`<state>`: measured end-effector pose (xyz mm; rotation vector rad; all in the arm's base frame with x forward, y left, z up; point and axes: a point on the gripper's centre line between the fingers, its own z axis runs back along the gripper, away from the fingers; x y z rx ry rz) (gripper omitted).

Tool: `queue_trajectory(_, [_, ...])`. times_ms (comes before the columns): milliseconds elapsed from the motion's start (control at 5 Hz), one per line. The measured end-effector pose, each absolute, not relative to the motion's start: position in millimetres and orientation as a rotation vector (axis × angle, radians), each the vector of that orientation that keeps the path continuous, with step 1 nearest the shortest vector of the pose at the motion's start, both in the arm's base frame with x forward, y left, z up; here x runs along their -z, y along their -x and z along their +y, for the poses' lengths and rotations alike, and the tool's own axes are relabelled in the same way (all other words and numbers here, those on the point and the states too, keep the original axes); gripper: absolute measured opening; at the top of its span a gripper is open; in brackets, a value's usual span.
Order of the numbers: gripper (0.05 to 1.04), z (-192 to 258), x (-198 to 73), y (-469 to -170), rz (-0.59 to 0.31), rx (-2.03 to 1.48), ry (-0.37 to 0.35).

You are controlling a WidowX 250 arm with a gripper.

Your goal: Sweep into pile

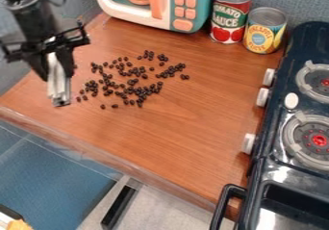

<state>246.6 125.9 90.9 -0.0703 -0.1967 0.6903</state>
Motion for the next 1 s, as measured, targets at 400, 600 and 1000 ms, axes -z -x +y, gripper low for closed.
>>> queue_trajectory(400, [0.371, 135, -57, -252, -0.153, -0.833, 0.075])
queue_trajectory(600, [0.371, 137, -52, -253, -0.147, -0.880, 0.065])
queue_trajectory(1000, [0.371, 139, -38, -252, -0.119, -0.935, 0.056])
